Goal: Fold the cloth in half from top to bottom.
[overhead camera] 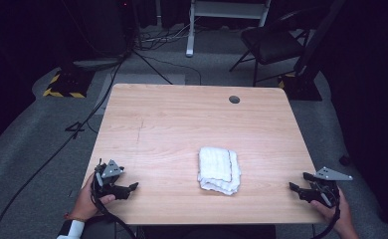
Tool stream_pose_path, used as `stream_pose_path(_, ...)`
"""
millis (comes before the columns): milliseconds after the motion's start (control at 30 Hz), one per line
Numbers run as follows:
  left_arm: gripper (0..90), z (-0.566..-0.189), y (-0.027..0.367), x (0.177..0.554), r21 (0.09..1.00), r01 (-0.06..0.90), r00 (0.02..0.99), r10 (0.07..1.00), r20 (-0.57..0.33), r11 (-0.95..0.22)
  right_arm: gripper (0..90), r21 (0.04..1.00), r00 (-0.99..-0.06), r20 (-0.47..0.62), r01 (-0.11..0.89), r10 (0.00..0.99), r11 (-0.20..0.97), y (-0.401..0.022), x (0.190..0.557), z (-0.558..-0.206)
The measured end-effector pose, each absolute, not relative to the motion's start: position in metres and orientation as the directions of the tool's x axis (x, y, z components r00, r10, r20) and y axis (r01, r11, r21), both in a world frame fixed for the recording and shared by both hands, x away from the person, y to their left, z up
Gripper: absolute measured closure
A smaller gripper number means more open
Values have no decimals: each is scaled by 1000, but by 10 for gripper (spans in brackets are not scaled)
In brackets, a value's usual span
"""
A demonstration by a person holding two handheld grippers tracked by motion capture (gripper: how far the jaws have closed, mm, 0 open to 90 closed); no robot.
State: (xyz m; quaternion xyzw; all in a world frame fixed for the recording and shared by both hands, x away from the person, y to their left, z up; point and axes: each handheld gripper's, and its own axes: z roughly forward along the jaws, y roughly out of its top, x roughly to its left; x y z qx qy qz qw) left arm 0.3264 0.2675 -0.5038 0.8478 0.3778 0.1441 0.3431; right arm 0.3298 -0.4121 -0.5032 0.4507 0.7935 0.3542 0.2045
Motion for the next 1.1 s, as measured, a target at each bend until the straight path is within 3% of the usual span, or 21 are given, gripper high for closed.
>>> stream_pose_path(133, 173, -504, 267, 326, 692, 540, 671, 742, -10, -479, 201, 742, -501, -5, 578, 865, 339, -412, 331, -503)
stream_pose_path(1100, 171, -504, 267, 327, 692, 541, 670, 743, -11, -478, 202, 743, -490, -4, 582, 871, 331, -412, 330, -504)
